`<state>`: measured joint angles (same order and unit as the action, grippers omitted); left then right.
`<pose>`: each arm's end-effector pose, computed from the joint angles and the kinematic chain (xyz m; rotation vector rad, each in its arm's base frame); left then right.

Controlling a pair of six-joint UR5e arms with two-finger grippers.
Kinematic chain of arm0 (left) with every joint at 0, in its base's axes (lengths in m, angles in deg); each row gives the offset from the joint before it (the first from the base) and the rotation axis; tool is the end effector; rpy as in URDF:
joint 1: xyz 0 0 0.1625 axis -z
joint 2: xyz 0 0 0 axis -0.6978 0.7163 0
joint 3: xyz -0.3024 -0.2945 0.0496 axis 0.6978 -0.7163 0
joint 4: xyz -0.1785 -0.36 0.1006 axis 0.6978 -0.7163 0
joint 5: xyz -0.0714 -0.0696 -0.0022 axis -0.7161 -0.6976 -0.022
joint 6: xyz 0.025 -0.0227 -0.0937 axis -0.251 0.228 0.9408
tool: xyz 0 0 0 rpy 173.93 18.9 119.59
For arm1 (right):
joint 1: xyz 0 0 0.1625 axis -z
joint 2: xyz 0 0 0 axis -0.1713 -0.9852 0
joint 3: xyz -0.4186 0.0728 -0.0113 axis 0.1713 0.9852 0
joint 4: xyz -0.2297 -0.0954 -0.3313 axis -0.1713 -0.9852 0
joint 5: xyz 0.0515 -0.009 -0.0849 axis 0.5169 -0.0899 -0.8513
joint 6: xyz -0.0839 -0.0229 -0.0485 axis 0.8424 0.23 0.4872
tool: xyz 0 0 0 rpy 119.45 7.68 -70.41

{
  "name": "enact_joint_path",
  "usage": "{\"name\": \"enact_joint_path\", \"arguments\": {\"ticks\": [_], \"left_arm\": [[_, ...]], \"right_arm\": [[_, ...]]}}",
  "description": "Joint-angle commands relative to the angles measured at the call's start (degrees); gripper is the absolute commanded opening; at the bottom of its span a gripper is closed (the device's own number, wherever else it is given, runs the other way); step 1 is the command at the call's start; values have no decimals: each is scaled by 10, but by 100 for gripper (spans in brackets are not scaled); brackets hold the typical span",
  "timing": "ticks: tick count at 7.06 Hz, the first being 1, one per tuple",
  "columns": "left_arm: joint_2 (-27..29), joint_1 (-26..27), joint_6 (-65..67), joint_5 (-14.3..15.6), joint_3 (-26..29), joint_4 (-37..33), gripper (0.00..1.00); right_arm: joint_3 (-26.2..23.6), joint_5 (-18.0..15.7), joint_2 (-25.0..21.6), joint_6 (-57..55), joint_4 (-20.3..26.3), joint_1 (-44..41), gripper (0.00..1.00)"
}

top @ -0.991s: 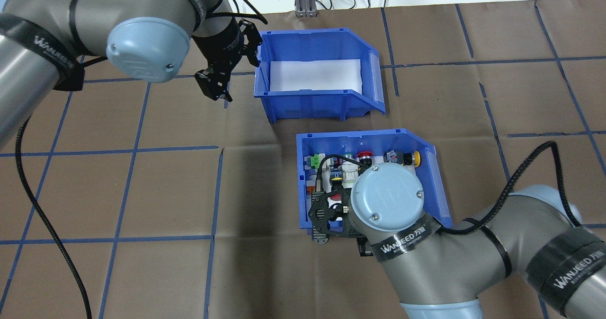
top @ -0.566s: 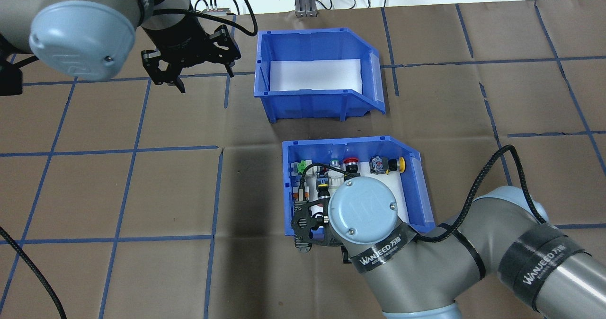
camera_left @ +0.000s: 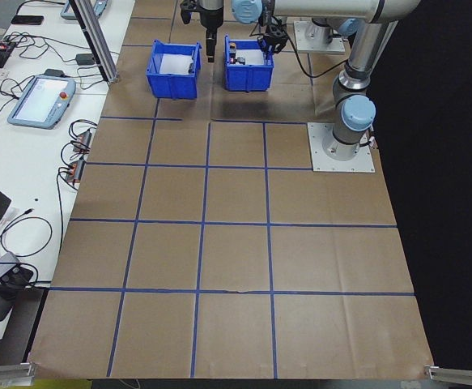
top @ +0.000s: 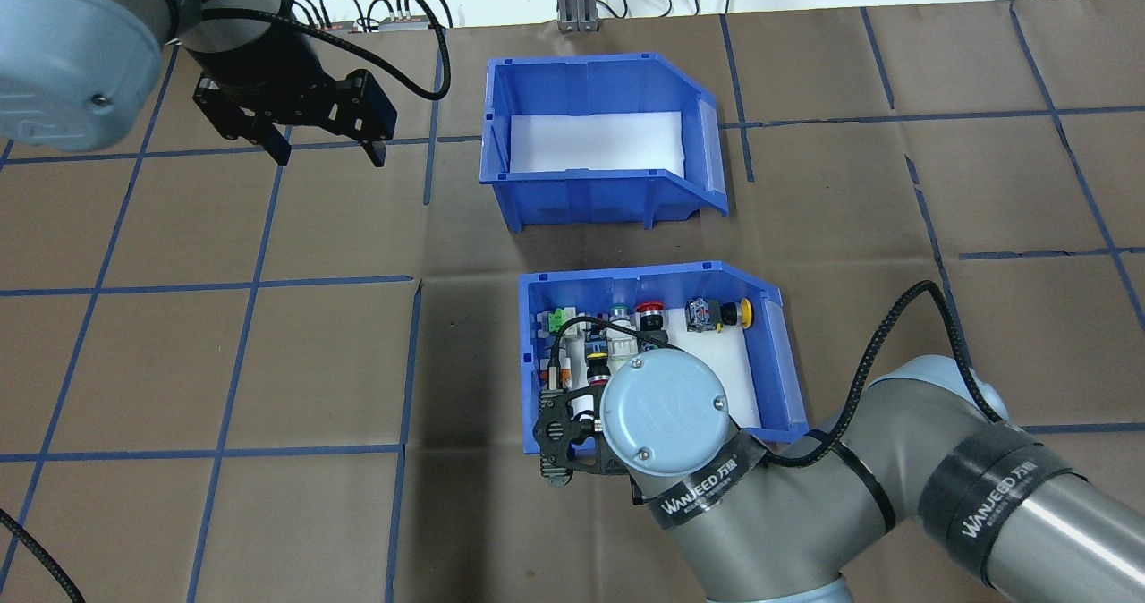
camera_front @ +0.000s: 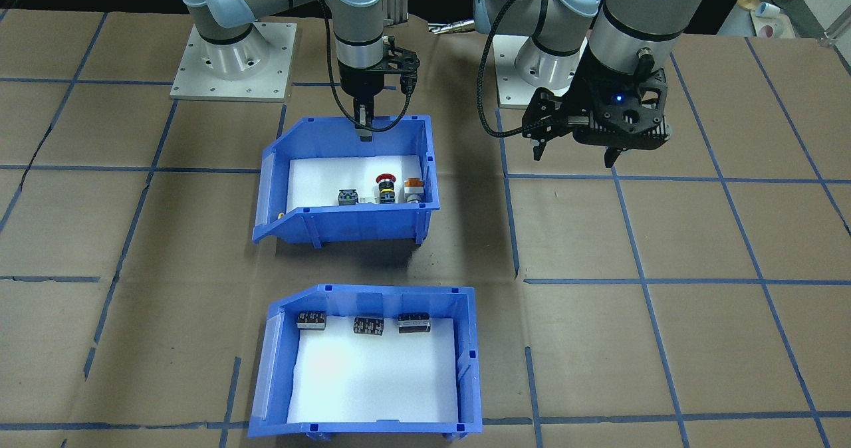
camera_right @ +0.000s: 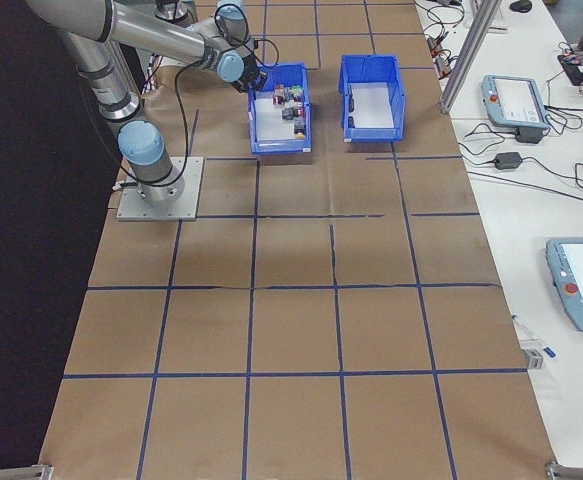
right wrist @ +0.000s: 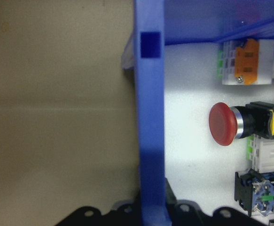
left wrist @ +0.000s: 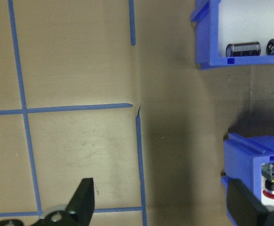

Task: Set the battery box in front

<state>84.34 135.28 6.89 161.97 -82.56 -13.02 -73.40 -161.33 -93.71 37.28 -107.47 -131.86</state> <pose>-0.1392 -0.4993 0.4782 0.2047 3.1031 -0.0340 0.3234 -0.2760 0.2612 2.1793 -2.1493 0.1402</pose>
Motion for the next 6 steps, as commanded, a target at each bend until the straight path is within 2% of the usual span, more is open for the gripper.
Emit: {"name": "enact_joint_path", "arguments": {"ticks": [1,2,4,5,6], "left_arm": [[-21,-7,-7,1,-41,43,99],[-24,-5,0,0,-35,39,99],[-44,-8,-3,-44,-52,37,99],[-46,-8,-7,-41,-52,36,99],[-45,-9,-8,-40,-39,29,99]], "right_arm": [[14,0,7,5,3,8,100],[42,-2,8,5,16,12,100],[115,-2,3,5,128,50,100],[152,-1,2,-2,178,83,100],[186,-2,-5,-3,191,107,100]]}}
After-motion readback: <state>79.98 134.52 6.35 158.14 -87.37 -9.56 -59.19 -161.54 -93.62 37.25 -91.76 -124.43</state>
